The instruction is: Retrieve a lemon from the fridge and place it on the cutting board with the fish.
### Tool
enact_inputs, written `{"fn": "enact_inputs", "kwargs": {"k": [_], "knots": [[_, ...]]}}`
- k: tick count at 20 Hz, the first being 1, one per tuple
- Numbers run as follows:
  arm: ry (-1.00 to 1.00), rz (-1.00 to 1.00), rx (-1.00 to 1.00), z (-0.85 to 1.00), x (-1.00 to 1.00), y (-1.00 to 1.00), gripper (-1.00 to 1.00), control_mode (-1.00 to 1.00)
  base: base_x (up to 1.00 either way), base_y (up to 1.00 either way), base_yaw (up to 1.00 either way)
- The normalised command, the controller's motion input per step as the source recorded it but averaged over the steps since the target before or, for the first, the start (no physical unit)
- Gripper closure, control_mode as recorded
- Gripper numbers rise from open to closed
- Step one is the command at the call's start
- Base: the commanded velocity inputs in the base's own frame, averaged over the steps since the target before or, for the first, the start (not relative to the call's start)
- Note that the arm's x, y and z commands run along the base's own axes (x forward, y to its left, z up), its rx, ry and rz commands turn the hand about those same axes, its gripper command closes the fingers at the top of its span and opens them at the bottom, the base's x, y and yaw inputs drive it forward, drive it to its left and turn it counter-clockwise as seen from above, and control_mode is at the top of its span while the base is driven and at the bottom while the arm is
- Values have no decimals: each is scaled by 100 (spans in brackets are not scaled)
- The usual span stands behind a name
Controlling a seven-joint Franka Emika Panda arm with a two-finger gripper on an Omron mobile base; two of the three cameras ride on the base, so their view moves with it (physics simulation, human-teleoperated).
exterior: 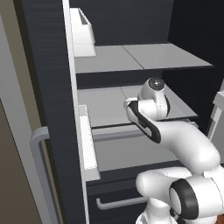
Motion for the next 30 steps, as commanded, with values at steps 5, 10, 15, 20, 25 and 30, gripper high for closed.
{"fn": "enact_inputs", "kwargs": {"k": [5, 10, 15, 20, 25, 30], "knots": [[1, 0, 0, -12, 31, 0, -100, -100, 0, 0, 0], [1, 0, 0, -15, 26, 0, -100, -100, 0, 0, 0], [0, 0, 0, -16, 23, 0, -100, -100, 0, 0, 0], [0, 0, 0, -18, 10, 0, -100, -100, 0, 0, 0], [0, 0, 0, -17, 5, 0, -100, -100, 0, 0, 0], [1, 0, 0, -16, 8, 0, -100, -100, 0, 0, 0]]}}
